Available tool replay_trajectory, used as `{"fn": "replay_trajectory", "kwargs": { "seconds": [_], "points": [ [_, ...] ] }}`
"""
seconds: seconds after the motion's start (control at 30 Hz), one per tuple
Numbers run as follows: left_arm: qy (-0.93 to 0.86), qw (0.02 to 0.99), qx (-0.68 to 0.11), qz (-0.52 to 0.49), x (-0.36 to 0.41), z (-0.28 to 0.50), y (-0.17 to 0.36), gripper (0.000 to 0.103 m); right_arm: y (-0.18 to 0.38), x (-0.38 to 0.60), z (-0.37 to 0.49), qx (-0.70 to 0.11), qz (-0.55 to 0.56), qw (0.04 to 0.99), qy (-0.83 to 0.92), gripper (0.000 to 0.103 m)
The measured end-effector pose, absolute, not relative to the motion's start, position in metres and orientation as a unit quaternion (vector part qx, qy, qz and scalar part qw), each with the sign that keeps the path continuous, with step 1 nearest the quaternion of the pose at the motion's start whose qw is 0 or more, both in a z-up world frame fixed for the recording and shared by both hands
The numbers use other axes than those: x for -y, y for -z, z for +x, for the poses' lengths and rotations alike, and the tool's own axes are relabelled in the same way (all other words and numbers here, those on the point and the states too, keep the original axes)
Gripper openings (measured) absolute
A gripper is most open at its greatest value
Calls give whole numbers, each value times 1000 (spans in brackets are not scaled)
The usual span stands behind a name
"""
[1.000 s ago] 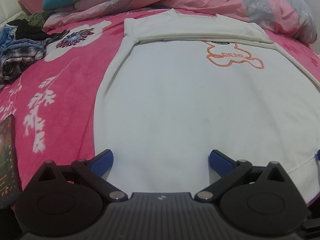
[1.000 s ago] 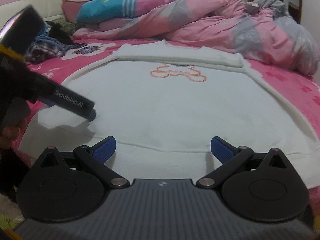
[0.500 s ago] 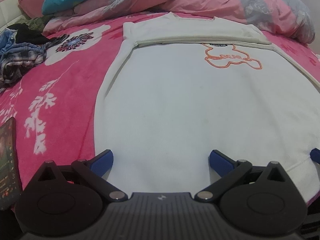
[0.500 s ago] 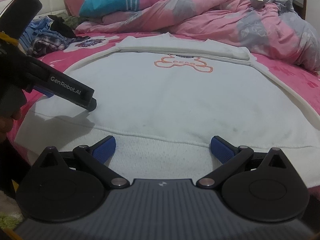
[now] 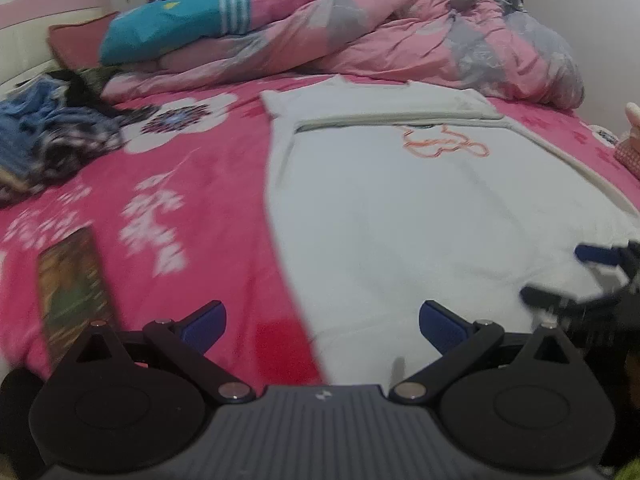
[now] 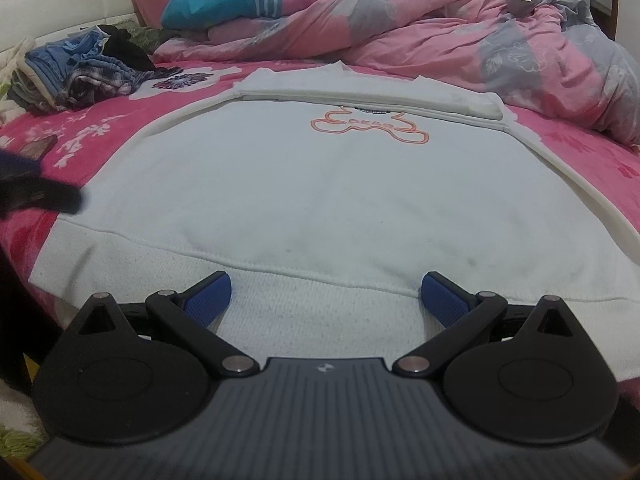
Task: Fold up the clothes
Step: 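Move the left gripper toward the right gripper over the sweatshirt hem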
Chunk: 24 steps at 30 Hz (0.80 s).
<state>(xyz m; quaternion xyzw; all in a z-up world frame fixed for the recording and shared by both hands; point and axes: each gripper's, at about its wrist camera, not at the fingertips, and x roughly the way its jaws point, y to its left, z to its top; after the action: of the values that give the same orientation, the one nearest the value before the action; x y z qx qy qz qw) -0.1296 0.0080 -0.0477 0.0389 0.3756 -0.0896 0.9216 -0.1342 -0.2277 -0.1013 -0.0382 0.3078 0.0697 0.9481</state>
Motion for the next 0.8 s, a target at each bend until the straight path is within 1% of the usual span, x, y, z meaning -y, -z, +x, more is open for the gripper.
{"fn": "replay_trajectory", "kwargs": {
  "seconds": [0.13,0.3,0.37,0.4,0.43,0.47,0.53,0.6,0.7,0.77,0.8],
  "points": [
    [96,922,-374,23,-25,-149,52,101,101,228,-134,-307,-40,948,-68,102],
    [123,918,-376,-3,-25,-154,56,87,99,227,-133,-307,-42,949,-66,102],
    [134,917,-375,-4,-24,-155,57,74,97,226,-134,-303,-46,950,-64,102],
    [139,917,-375,-5,-23,-155,58,72,95,225,-136,-299,-48,951,-66,101],
    [142,915,-378,-7,-23,-154,59,66,93,222,-138,-293,-51,952,-72,101],
    [145,913,-382,-11,-24,-154,61,58,91,219,-141,-286,-54,953,-78,101],
    [155,906,-392,-28,-27,-152,64,50,87,214,-146,-274,-59,956,-90,101],
    [162,899,-403,-46,-30,-149,67,46,82,208,-150,-261,-65,958,-102,99],
    [160,891,-421,-57,-33,-146,75,35,77,200,-157,-243,-72,960,-120,92],
    [161,883,-435,-69,-35,-143,81,21,76,194,-160,-238,-73,959,-135,83],
    [160,879,-442,-78,-36,-142,83,18,76,191,-161,-237,-74,958,-143,77]
  ]
}}
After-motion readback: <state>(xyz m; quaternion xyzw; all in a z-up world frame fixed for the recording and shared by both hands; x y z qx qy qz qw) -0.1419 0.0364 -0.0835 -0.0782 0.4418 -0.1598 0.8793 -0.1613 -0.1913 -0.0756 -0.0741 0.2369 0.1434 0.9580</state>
